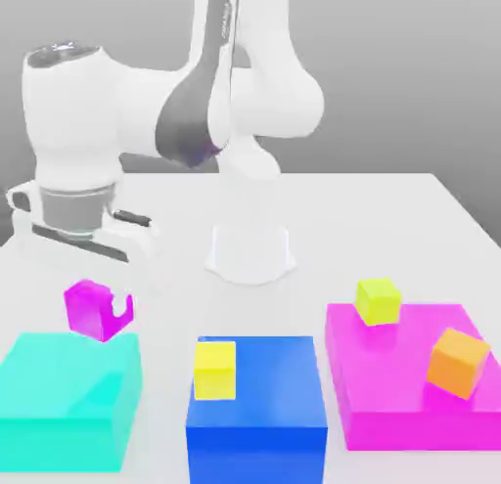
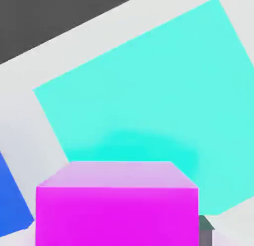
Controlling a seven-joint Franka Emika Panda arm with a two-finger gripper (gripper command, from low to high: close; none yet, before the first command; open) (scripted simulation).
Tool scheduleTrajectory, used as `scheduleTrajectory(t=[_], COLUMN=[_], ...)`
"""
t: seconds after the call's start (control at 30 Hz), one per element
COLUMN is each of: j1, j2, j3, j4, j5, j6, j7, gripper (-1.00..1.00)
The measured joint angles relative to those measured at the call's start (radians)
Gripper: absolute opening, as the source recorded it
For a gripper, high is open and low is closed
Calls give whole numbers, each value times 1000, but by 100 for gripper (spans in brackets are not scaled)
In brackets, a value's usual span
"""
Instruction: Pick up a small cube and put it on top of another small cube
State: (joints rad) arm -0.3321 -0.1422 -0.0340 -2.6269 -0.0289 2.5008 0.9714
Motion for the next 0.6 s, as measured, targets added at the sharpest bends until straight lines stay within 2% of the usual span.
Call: scheduleTrajectory(t=[0.33, 0.47, 0.5, 0.6], j1=[95, 96, 97, 97], j2=[-60, 37, 57, 57], j3=[161, 176, 176, 176], j4=[81, 49, 41, 41], j5=[68, 55, 51, 51], j6=[-155, -26, 1, 1], j7=[403, 446, 450, 450], gripper=[-100, -100, 100, 100])
